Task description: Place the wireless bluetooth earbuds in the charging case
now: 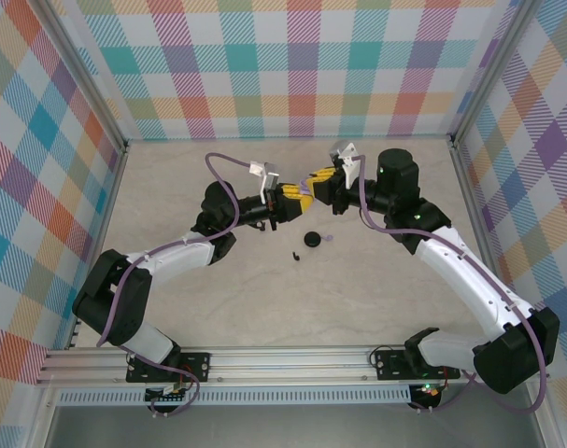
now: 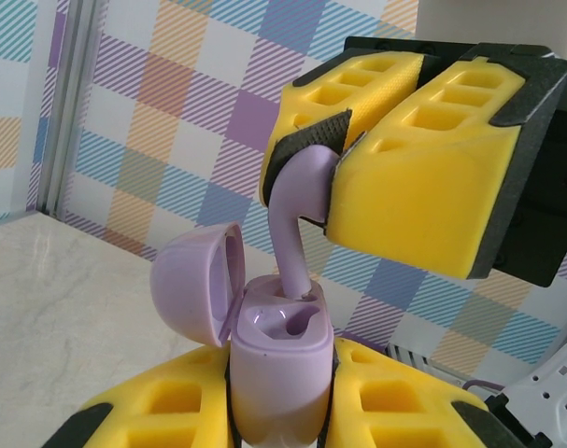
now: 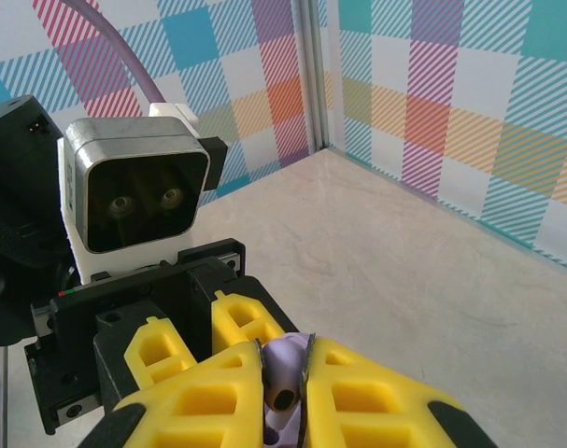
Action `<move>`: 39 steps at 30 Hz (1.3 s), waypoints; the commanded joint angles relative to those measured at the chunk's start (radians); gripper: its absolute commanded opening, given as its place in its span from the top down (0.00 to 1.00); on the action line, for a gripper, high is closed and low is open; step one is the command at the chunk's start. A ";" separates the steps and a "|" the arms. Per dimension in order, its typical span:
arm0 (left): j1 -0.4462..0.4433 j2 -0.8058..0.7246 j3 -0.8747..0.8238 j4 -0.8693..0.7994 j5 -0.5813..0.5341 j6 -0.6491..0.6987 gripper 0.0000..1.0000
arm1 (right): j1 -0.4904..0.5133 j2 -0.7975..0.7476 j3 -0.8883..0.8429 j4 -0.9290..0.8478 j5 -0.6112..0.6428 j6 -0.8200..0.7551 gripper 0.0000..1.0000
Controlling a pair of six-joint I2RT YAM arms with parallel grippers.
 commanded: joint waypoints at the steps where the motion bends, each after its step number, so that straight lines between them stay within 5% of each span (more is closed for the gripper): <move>1: -0.016 -0.018 0.024 0.039 0.013 0.008 0.98 | 0.009 -0.002 0.013 0.020 -0.009 -0.014 0.86; 32: -0.016 -0.014 0.040 0.044 -0.033 -0.030 0.99 | 0.016 -0.018 -0.003 -0.062 0.004 -0.097 0.85; 39: -0.016 -0.023 0.039 0.018 -0.043 -0.006 0.99 | 0.018 -0.017 0.036 -0.157 -0.017 -0.133 0.74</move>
